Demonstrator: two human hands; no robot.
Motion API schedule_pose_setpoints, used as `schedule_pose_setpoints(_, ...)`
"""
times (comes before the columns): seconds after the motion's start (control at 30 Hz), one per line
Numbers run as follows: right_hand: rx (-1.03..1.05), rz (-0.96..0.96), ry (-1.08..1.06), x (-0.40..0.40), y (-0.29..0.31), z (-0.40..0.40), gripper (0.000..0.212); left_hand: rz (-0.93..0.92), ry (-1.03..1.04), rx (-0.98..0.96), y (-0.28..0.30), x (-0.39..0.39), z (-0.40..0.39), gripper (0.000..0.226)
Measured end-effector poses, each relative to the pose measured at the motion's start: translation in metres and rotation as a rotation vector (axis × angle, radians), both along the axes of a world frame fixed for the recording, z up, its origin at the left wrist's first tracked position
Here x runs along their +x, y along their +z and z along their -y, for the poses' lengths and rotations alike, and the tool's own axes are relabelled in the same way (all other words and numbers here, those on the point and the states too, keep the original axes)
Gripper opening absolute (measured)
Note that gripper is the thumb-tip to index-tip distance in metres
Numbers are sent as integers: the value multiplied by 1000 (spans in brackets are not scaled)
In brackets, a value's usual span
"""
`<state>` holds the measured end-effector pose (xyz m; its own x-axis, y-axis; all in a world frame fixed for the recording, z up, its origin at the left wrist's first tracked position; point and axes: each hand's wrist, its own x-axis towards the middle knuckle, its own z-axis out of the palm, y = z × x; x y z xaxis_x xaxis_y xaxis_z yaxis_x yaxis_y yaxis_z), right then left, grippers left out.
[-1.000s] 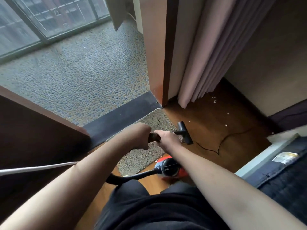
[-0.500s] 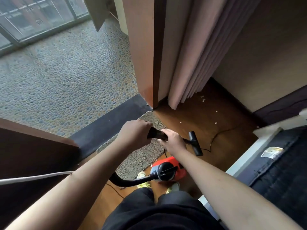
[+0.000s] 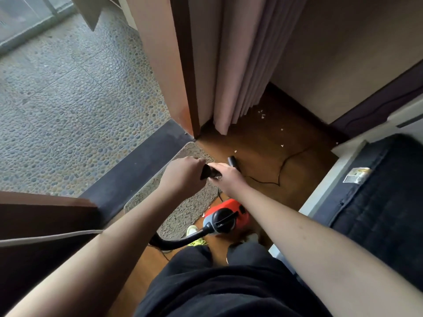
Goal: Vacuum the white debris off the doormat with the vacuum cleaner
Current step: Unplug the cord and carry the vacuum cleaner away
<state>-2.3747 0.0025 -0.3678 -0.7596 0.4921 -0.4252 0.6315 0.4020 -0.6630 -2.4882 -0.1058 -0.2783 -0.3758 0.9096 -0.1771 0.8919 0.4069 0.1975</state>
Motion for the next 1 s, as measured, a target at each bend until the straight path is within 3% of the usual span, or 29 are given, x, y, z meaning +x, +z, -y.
schedule_pose_setpoints(0.6, -336, 98, 204, 75, -23, -50, 76, -130, 171, -144, 7, 89, -35, 15)
schedule_pose_setpoints(1.0, -408, 84, 94, 108, -10, -104, 73, -154, 106, -79, 15, 107, -96, 11)
